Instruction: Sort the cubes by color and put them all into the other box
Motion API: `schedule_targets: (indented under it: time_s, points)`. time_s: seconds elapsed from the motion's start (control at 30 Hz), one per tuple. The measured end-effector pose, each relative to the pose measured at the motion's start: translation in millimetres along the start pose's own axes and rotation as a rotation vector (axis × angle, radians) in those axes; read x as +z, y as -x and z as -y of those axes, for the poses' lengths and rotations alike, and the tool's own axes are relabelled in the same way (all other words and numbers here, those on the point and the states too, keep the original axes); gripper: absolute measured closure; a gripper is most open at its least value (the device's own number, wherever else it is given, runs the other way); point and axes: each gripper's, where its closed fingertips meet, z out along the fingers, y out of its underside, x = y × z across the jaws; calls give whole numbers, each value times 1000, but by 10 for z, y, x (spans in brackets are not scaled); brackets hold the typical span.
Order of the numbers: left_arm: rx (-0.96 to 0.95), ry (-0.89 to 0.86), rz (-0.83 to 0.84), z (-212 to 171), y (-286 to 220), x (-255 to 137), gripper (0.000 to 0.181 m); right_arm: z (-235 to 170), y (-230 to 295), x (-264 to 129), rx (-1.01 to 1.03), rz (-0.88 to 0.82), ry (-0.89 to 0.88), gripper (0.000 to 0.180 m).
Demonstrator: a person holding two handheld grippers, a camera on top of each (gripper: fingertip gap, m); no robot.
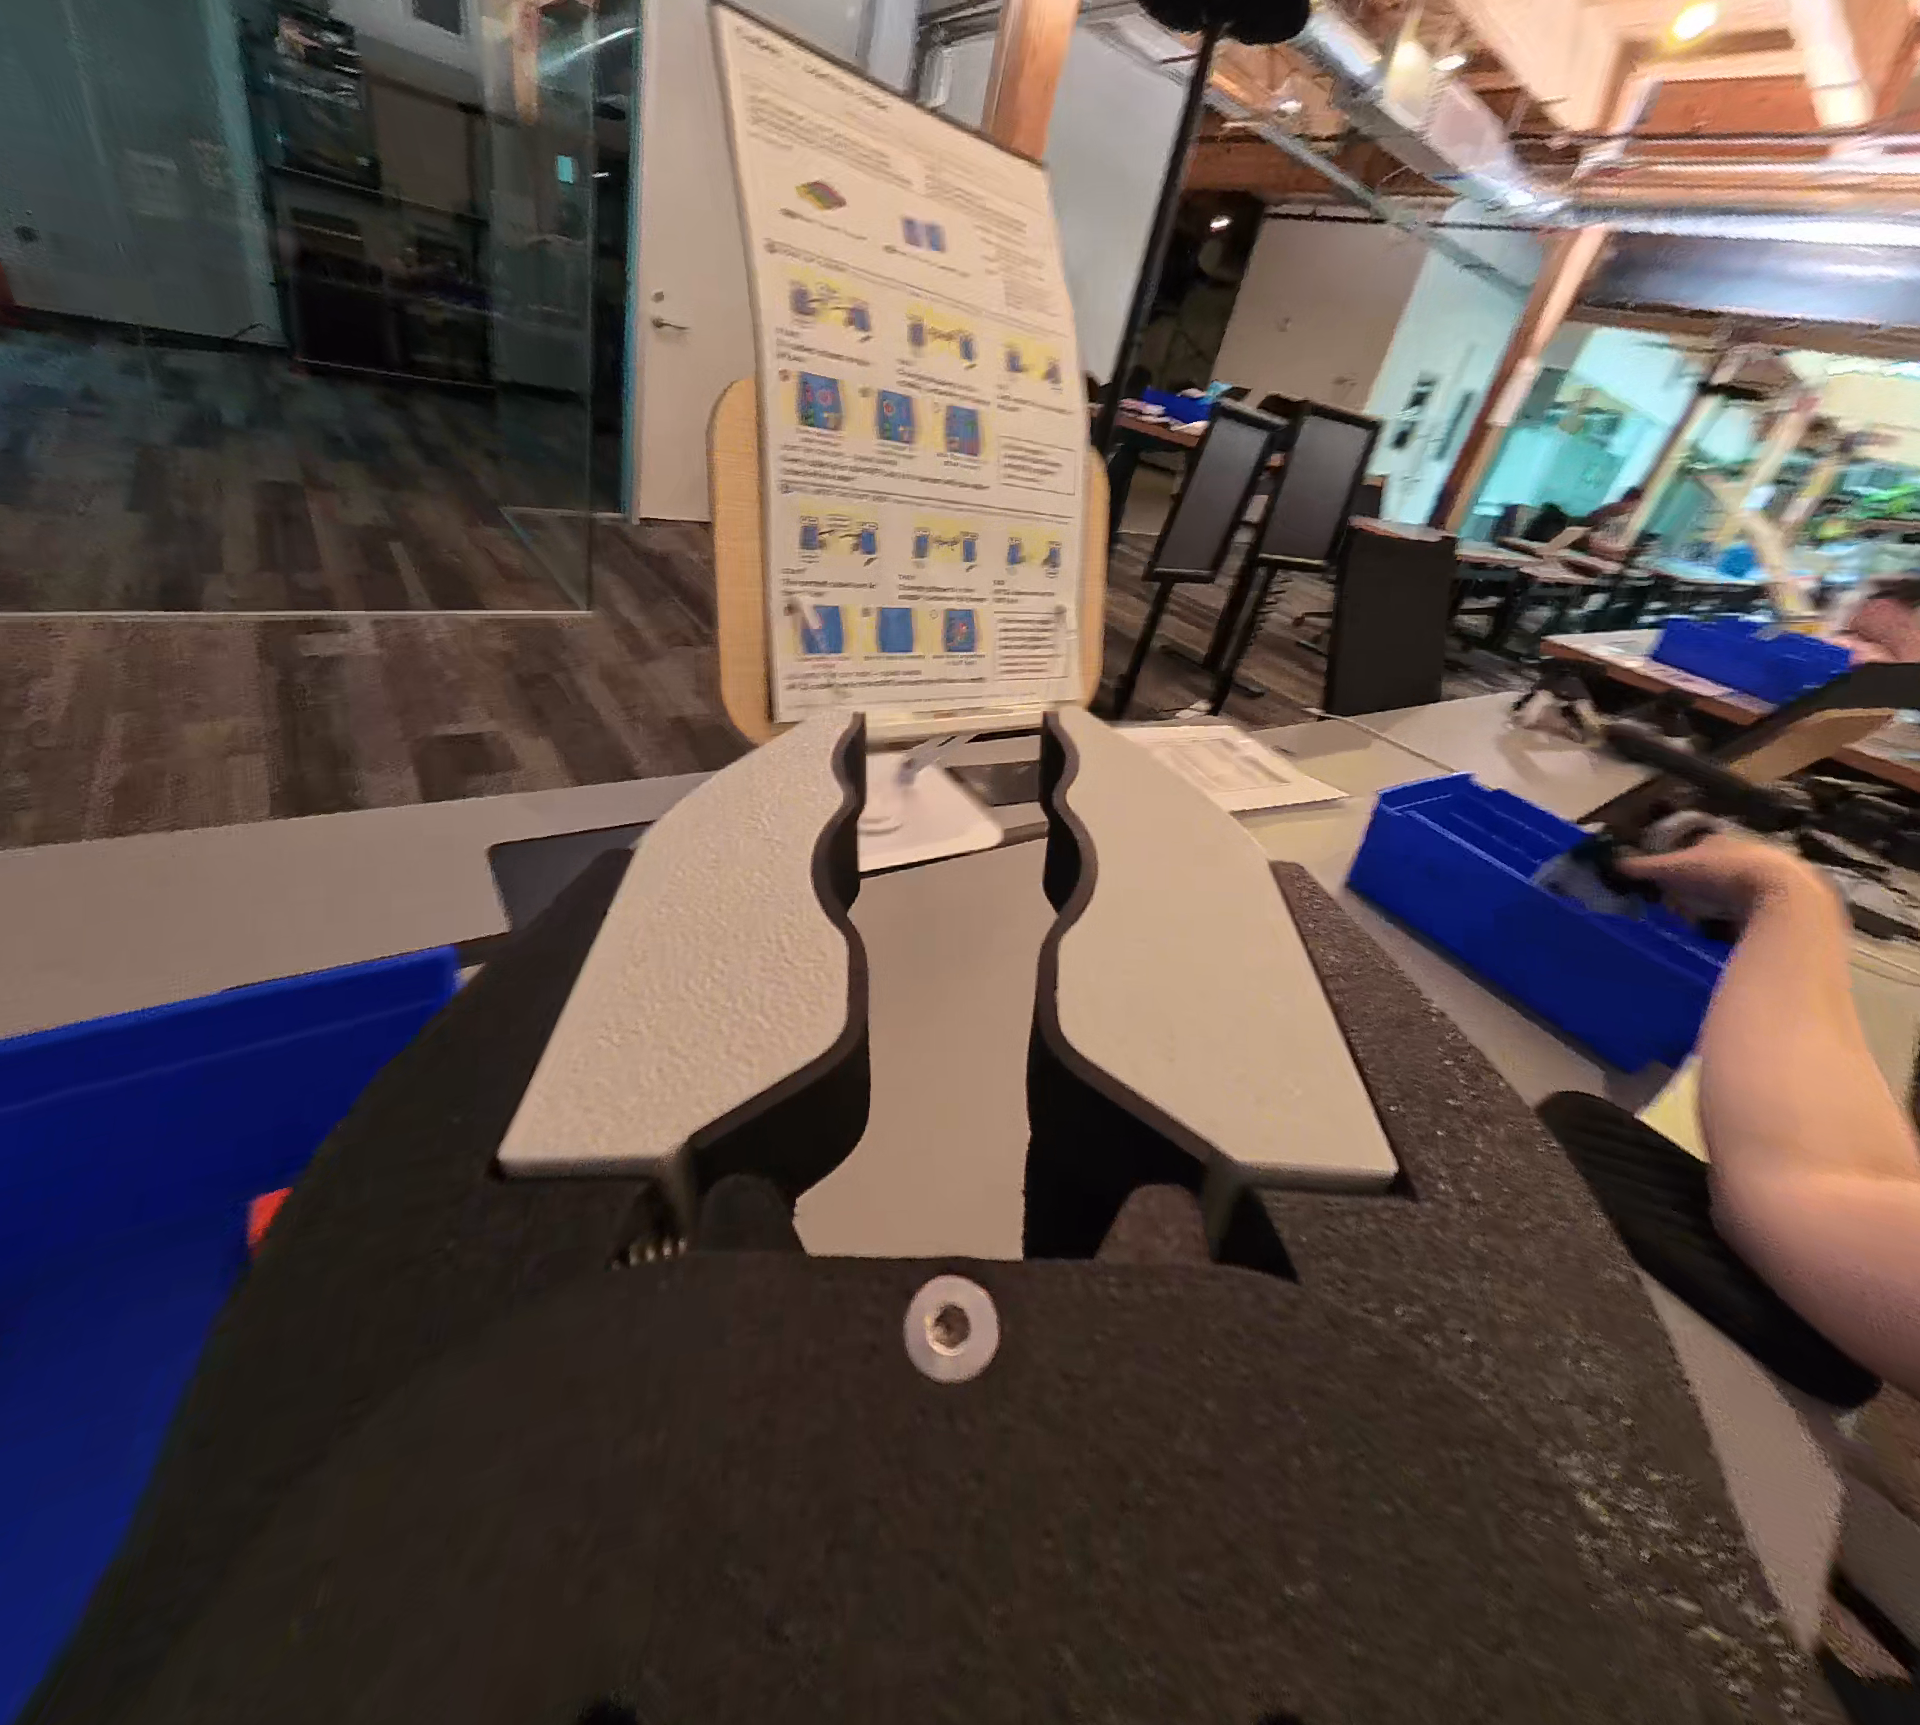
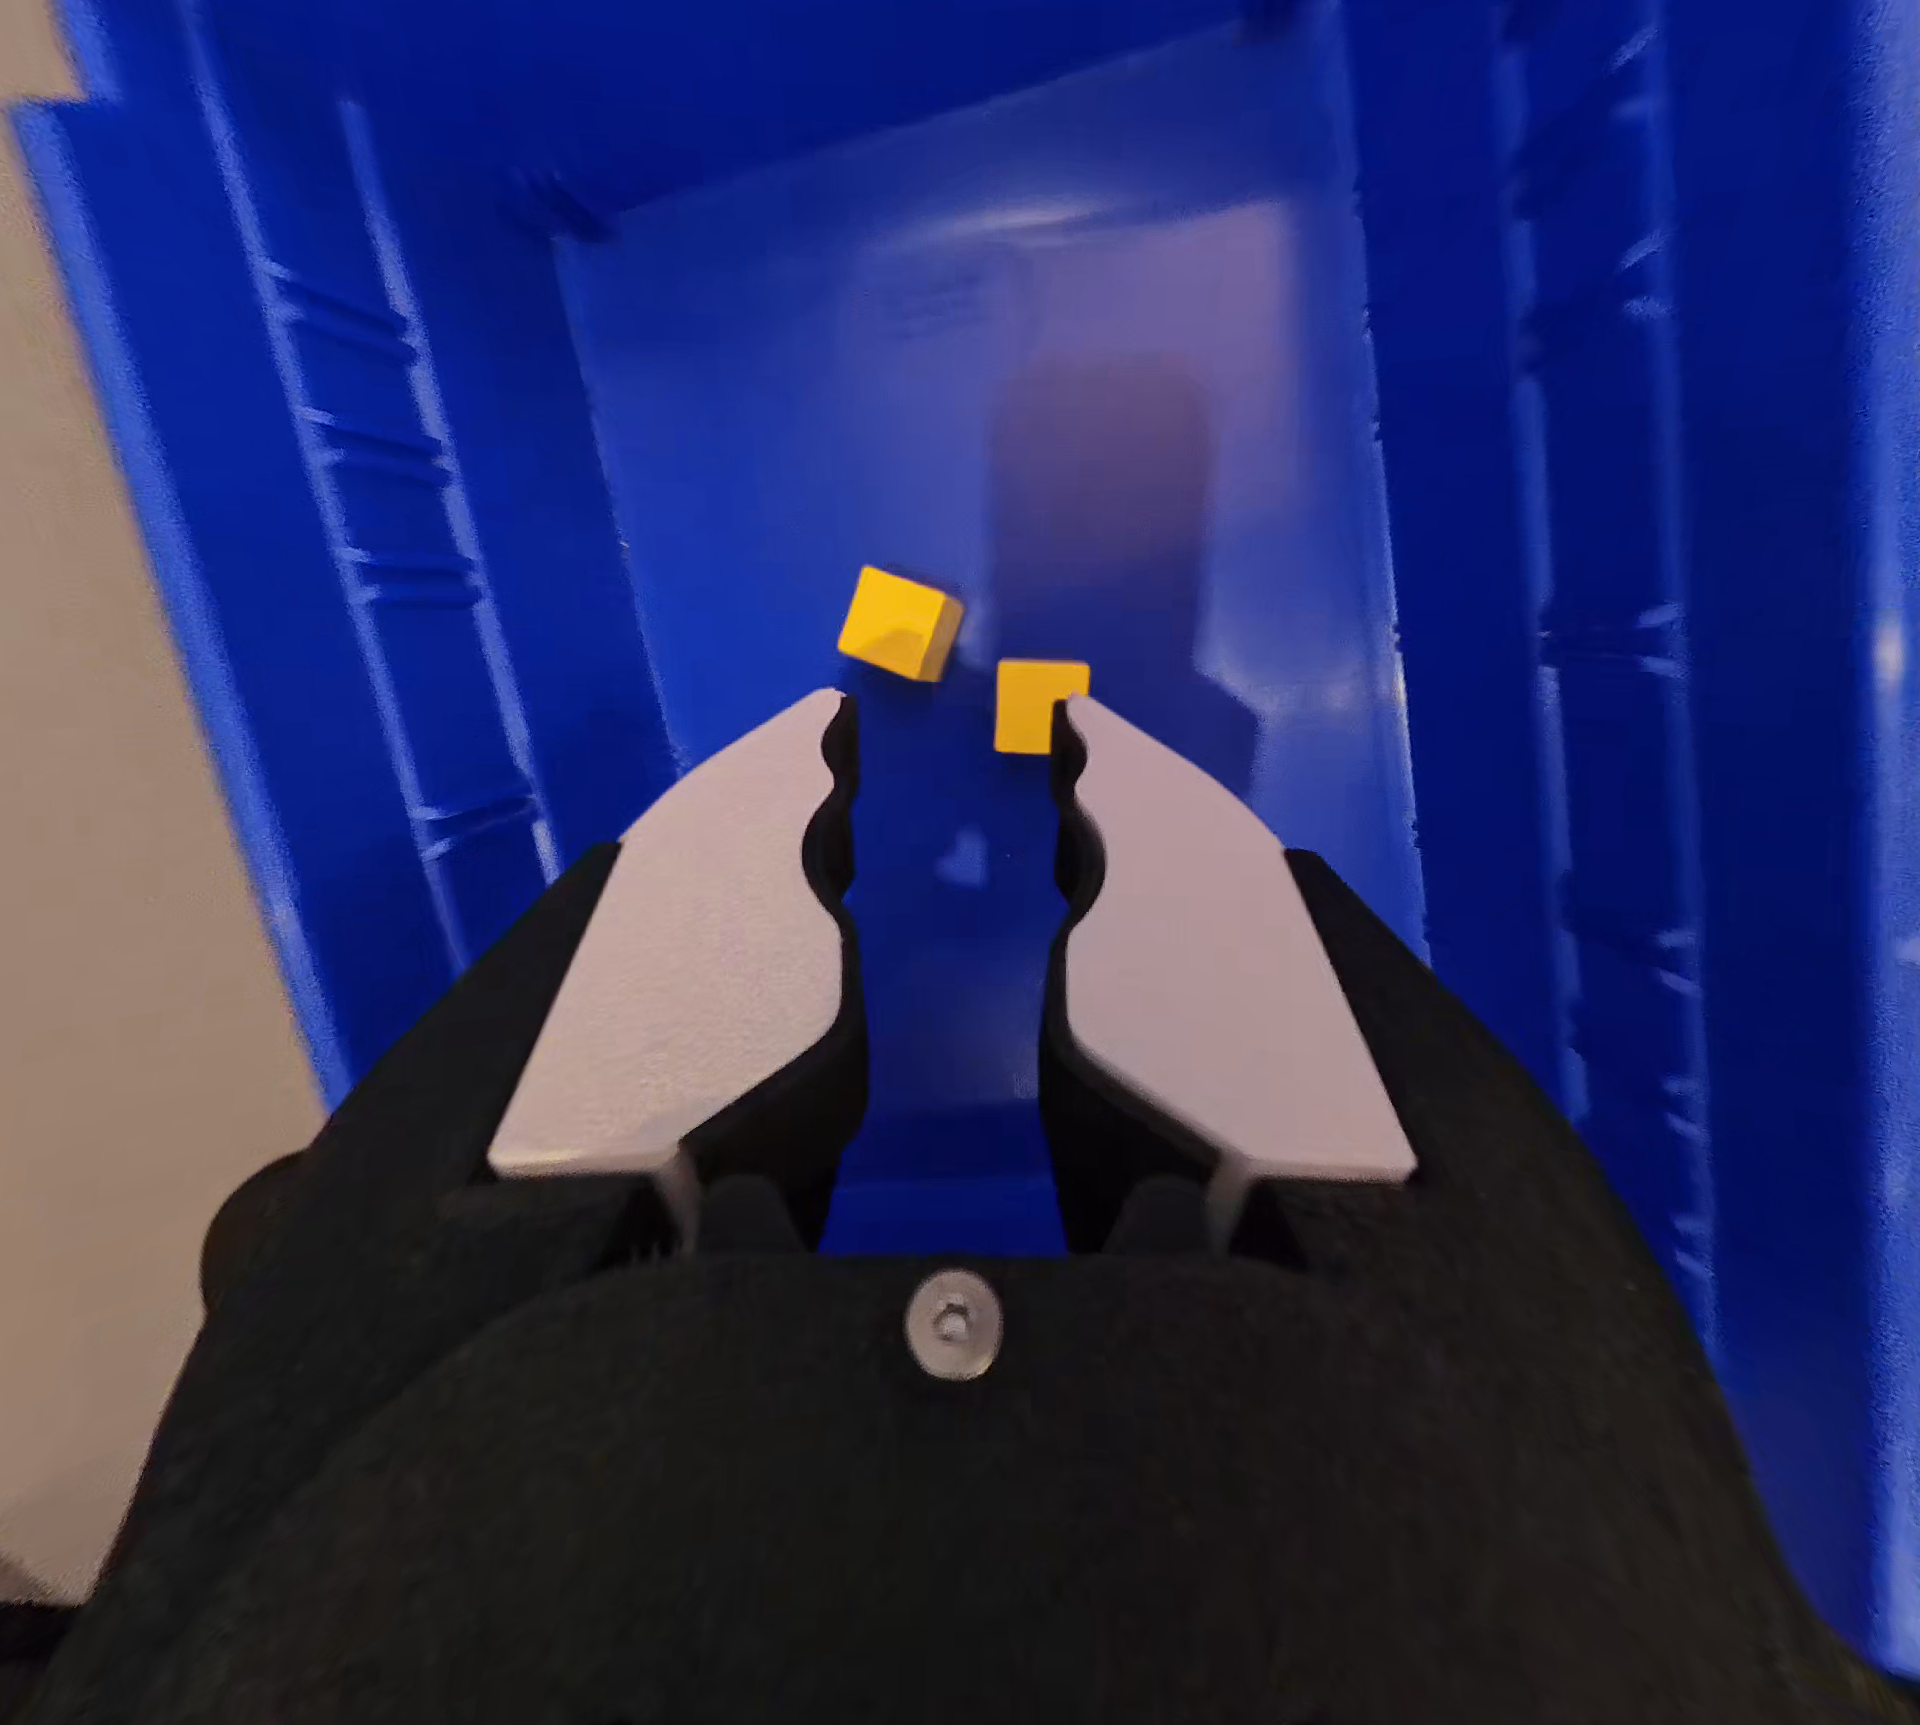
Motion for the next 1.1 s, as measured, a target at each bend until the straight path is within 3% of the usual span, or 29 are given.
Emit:
schedule_targets:
  time_s: [0.23, 0.47, 0.63, 0.87, 1.1]
  points:
    - [60, 197, 461, -328, 801, -273, 144, 475, 523, -671, -184, -32, -290, 144]
    - [141, 433, 853, -683, 1570, -598, 144, 727, 1244, -902, -455, -78, -402, 144]
    - [167, 713, 815, -1252, 1901, -372, 154, 746, 1571, -884, -559, -47, -409, 144]
    - [506, 1044, 790, -1620, 2538, 27, 158, 696, 1566, -708, -587, -67, -327, 144]
    - [284, 1143, 955, -1895, 3207, 103, 143, 706, 1644, -700, -615, -61, -322, 143]
